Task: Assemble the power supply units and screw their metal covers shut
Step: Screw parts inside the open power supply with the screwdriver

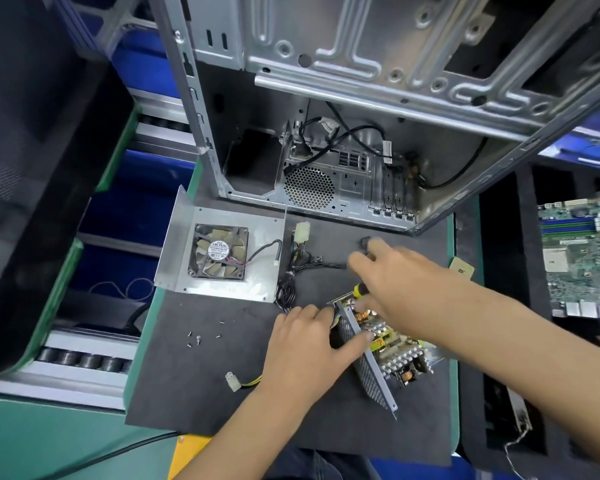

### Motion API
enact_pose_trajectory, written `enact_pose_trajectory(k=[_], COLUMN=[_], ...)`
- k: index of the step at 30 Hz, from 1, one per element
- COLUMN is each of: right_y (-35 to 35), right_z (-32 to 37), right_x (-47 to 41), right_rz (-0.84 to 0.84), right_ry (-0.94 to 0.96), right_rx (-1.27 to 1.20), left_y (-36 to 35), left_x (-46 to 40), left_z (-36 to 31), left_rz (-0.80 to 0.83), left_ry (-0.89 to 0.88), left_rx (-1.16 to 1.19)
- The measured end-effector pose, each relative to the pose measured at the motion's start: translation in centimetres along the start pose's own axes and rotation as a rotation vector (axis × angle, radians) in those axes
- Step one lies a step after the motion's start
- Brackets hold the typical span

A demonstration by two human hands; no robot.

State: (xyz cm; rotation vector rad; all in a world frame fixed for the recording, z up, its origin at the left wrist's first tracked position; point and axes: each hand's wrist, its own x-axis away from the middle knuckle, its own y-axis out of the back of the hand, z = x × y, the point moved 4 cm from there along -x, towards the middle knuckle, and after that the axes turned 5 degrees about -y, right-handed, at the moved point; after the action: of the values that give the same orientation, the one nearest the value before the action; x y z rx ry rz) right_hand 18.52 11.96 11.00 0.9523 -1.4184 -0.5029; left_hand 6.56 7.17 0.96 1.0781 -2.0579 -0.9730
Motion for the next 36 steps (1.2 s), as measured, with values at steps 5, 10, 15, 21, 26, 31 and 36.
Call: enact_pose_trajectory(k=[5,10,15,21,26,31,36], right_y=[0.1,0.3,1.0,0.2,-0.1,0.5,0.3], right_z=[1.6,0.5,1.7,1.1,0.8,0.4,1.3], right_x=[0.2,0.4,0.9,0.6,1.1,0.6,1.1], right_rz=[-0.021,0.048,-0.077,-0.026,-0.058,-0.006,0.032], right_ry=[0.075,-0.080,0.168,-0.057,-0.002,-0.041,-0.033], right_rx=[0.126,-0.041,0.144,0.057,0.064,0.095,0.057], left_y=[-0.1,0.0,0.1,0.2,0.3,0.3,0.3], left_x=[-0.1,0.0,-0.1,-0.1,-0.1,-0.1,-0.2], left_z=[0.0,0.0,0.0,-0.1,-0.1,-0.2,-0.1], left_rz=[0.023,0.031,0.029,0.020,0.015,0.009,0.011], left_ry=[0.017,0.027,0.015,0.018,-0.001,0.011,0.010], left_rx=[-0.016,-0.009,0.015,0.041,0.050,0.091,0.095])
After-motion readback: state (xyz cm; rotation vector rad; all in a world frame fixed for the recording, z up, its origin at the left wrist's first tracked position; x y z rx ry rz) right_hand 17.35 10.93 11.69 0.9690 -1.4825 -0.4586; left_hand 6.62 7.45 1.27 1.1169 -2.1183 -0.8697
